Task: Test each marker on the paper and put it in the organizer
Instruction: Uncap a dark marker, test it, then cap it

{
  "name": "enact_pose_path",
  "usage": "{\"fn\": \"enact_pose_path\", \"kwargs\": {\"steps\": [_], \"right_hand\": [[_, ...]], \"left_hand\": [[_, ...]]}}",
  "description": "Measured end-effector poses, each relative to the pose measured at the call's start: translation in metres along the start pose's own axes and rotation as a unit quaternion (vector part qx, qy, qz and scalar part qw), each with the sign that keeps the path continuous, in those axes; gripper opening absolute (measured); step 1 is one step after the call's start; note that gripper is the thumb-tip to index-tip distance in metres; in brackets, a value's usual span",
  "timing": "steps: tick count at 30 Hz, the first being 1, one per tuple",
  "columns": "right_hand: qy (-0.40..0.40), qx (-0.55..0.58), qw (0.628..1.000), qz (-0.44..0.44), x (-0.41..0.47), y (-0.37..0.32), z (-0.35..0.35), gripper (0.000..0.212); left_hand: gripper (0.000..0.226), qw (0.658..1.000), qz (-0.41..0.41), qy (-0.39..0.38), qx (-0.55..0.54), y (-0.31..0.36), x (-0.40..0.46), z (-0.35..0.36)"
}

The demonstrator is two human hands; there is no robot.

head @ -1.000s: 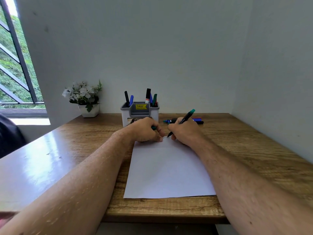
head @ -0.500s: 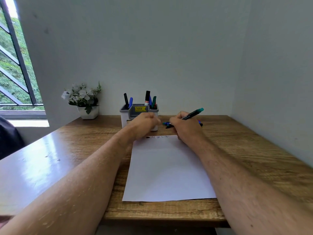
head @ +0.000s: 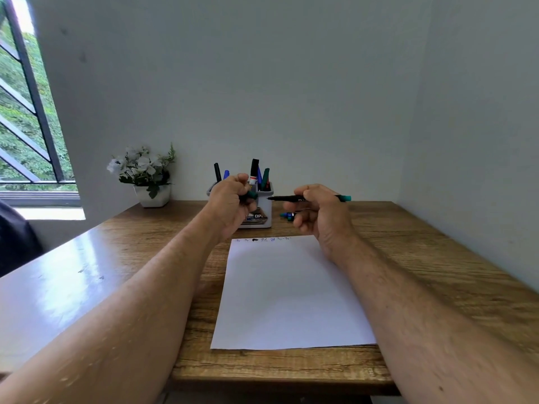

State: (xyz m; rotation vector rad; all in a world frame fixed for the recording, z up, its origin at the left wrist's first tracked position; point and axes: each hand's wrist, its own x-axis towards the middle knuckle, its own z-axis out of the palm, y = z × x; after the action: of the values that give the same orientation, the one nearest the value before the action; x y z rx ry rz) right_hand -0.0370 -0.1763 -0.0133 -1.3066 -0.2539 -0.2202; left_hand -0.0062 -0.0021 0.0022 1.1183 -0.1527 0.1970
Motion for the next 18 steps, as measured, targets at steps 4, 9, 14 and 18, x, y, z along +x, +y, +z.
{"fn": "enact_pose_path", "kwargs": {"steps": [4, 9, 14, 18], "right_hand": [[-0.008, 0.018, 1.0, -0.006, 0.001, 0.0003, 0.0017, 0.012], [-0.024, 0.013, 1.0, 0.001, 0.0013, 0.0024, 0.0035, 0.011], [-0.031, 0.002, 1.0, -0.001, 0.0019, 0.0024, 0.0042, 0.016], [-0.021, -0.009, 1.0, -0.005, 0.0022, 0.0022, 0.0038, 0.006]], "left_hand": [[0.035, 1.0, -0.005, -0.005, 0.023, -0.0013, -0.001, 0.0013], [0.035, 1.0, -0.003, -0.02, 0.013, -0.0039, 0.0001, 0.0003], [0.035, 0.998, -0.019, -0.06, -0.004, -0.004, 0.0003, -0.0011], [0.034, 0.998, -0.03, -0.056, 0.001, -0.0041, -0.0007, -0.0012]]}}
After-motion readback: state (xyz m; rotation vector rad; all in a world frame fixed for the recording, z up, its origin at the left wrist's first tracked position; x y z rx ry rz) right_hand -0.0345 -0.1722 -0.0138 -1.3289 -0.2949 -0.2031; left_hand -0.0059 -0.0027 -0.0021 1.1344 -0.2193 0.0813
